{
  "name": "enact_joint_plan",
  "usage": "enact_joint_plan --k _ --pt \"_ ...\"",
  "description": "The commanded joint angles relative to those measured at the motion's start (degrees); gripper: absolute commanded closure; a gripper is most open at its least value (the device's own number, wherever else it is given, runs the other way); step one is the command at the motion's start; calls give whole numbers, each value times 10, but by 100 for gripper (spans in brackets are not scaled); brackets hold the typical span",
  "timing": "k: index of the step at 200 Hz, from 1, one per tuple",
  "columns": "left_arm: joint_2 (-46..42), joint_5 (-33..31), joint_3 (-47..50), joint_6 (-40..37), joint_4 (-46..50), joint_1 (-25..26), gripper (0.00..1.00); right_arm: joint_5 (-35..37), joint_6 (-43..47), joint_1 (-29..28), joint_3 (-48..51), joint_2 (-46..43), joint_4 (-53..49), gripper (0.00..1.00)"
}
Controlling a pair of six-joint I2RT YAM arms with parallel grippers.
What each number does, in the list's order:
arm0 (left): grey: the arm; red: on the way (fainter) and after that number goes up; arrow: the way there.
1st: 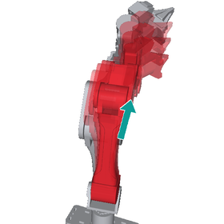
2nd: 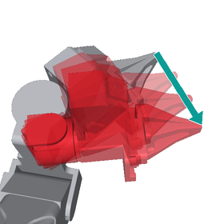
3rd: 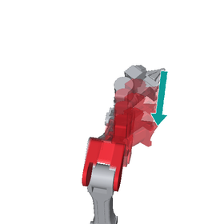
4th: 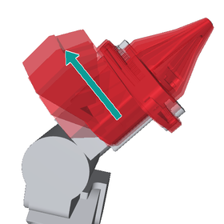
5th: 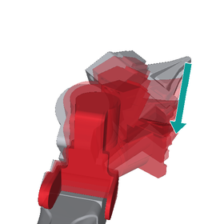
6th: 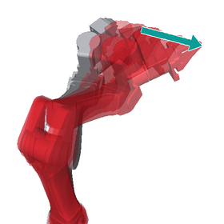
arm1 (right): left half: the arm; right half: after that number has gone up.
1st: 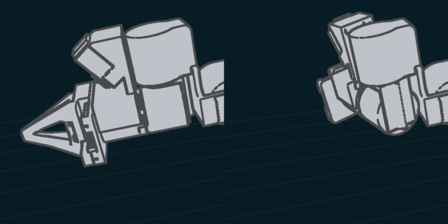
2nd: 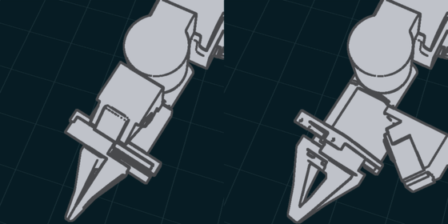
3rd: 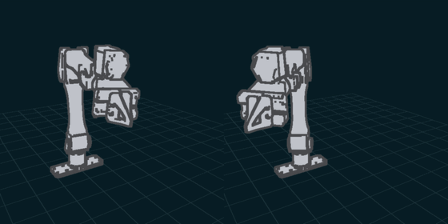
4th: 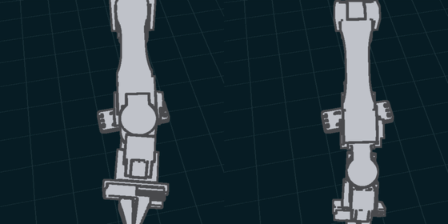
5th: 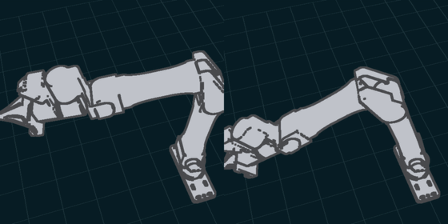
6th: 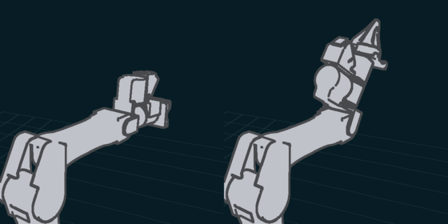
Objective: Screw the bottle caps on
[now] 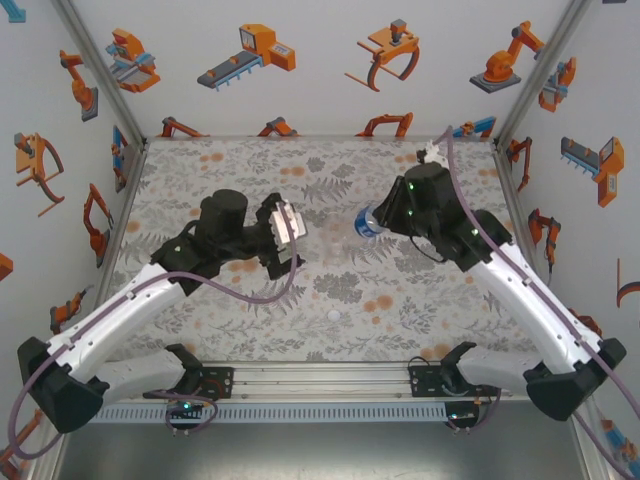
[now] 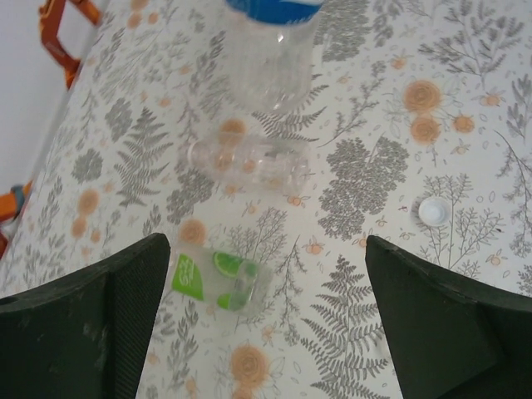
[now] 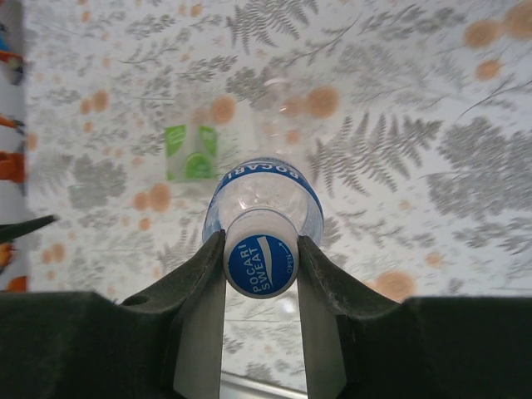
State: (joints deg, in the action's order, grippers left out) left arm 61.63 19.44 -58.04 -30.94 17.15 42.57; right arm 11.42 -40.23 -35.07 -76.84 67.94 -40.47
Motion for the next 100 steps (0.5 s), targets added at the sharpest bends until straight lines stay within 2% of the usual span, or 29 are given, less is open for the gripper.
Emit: enact_joint_plan --k 1,20,34,57,100 --pt "-28 -10 7 66 -10 -34 5 -16 120 27 -46 49 -18 88" --pt "-44 -37 4 100 7 -54 0 0 179 42 -76 105 -10 88" --pt "-46 -65 -6 135 27 -69 1 -3 212 56 -97 146 6 88" --pt "-44 -65 -25 153 72 -95 0 -10 249 82 -131 208 34 88" --pt "-55 -65 35 159 32 -113 1 -35 265 121 -188 313 63 90"
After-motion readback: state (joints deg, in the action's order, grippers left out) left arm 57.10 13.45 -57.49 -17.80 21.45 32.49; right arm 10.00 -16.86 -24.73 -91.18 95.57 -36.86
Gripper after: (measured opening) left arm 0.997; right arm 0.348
